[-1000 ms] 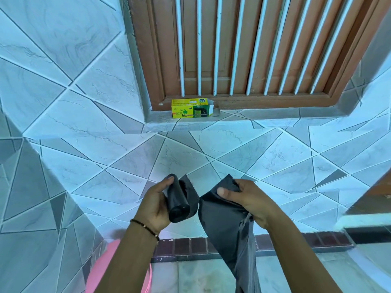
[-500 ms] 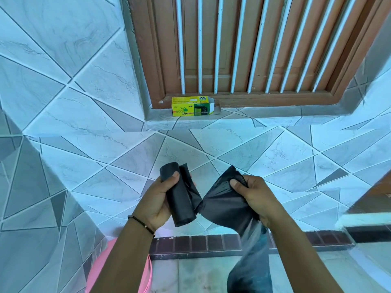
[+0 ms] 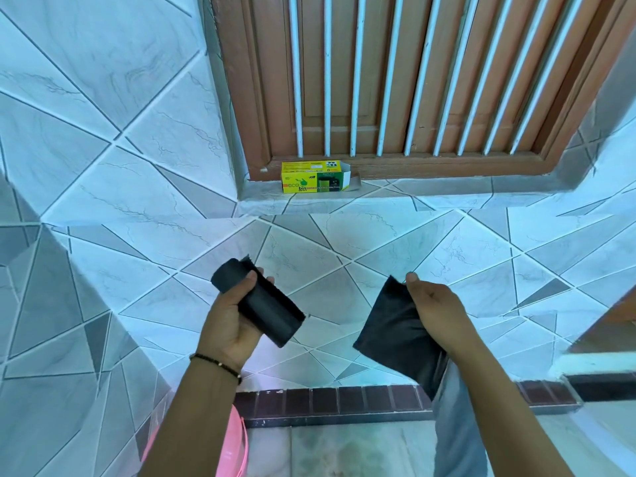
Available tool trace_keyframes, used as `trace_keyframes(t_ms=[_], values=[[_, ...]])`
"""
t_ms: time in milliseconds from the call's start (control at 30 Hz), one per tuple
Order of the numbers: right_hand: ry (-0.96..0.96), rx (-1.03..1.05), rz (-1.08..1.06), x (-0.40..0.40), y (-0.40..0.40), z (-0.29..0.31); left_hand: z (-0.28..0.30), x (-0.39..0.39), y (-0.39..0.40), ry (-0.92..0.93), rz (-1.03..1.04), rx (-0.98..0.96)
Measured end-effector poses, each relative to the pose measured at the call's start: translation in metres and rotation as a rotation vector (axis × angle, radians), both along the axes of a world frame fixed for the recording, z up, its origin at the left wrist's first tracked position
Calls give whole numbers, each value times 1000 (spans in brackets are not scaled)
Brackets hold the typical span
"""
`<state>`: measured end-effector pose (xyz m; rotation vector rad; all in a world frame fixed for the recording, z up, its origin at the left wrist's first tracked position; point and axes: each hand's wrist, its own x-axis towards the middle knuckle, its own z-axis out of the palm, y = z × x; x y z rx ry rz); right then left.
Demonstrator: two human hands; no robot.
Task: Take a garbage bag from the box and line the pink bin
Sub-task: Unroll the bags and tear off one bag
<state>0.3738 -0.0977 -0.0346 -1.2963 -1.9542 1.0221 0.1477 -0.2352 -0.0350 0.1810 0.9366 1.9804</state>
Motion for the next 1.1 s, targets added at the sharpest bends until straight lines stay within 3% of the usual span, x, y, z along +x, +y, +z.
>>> trace_keyframes(t_ms=[133, 333, 567, 767, 967, 1100], values=[[-101, 175, 46, -5, 4, -7, 2, 19, 10, -135, 25, 8], [-8, -35, 403, -22, -21, -5, 4, 41, 31, -252, 76, 94], [386, -72, 402, -45, -24, -13, 1, 69, 55, -235, 28, 192], [667, -418, 275, -23, 6, -7, -12, 66, 69, 25, -123, 227], [626, -468, 382, -9, 32, -3, -21, 66, 85, 146, -70, 160], [563, -396, 414, -8, 49, -9, -18, 69, 95, 302, -19, 66]])
